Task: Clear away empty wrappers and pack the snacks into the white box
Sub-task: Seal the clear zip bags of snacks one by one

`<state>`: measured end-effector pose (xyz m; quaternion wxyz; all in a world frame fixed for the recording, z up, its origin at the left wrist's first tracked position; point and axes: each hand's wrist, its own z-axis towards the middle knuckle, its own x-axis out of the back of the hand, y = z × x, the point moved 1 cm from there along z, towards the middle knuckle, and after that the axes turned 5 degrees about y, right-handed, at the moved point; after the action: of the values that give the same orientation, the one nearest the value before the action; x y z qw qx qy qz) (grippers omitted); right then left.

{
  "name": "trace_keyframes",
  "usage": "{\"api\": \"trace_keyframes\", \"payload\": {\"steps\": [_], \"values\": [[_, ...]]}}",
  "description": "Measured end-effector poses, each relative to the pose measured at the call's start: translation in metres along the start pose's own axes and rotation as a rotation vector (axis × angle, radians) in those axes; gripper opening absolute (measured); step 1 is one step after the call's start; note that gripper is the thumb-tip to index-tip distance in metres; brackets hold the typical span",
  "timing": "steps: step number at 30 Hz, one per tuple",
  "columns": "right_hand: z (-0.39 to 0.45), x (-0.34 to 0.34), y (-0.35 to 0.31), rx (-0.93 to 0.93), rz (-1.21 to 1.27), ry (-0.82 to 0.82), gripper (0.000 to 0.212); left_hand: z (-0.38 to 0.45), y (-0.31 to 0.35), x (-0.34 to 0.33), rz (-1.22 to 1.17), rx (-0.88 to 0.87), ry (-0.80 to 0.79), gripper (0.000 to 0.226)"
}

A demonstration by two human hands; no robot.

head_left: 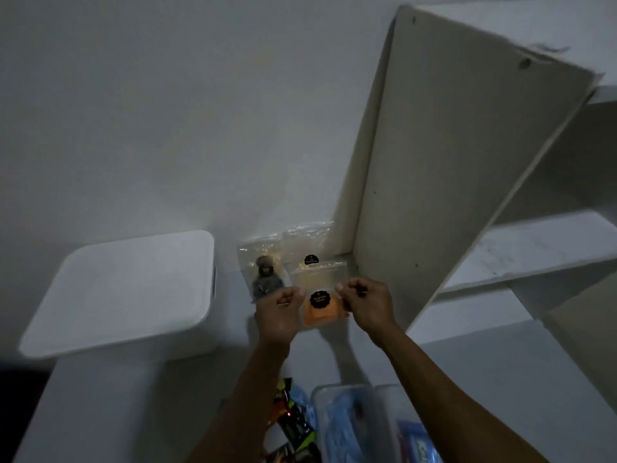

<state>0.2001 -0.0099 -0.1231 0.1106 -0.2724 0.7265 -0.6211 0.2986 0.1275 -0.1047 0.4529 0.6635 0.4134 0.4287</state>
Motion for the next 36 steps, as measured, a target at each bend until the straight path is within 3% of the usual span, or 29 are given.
{"api": "trace_keyframes", "payload": {"steps": [4, 9, 15, 25, 31, 36], "values": [[0.056, -0.020, 0.023, -0.038, -0.072, 0.035, 0.010, 0.047, -0.016, -0.031, 0.055, 0.009, 0.001, 0.009], [0.101, -0.042, 0.056, -0.108, -0.179, 0.056, 0.011, 0.091, -0.043, -0.059, 0.045, 0.174, 0.024, 0.008], [0.123, -0.057, 0.074, -0.163, -0.231, 0.079, 0.016, 0.119, -0.058, -0.074, 0.061, 0.236, 0.063, 0.016], [0.140, -0.063, 0.073, -0.180, -0.303, 0.117, 0.006, 0.134, -0.063, -0.084, 0.121, 0.268, 0.065, 0.024], [0.137, -0.060, 0.070, -0.171, -0.320, 0.125, 0.046, 0.124, -0.061, -0.075, 0.138, 0.225, 0.058, 0.034], [0.120, -0.058, 0.056, -0.125, -0.314, 0.154, 0.044, 0.107, -0.045, -0.055, 0.133, 0.160, 0.075, 0.035]]}}
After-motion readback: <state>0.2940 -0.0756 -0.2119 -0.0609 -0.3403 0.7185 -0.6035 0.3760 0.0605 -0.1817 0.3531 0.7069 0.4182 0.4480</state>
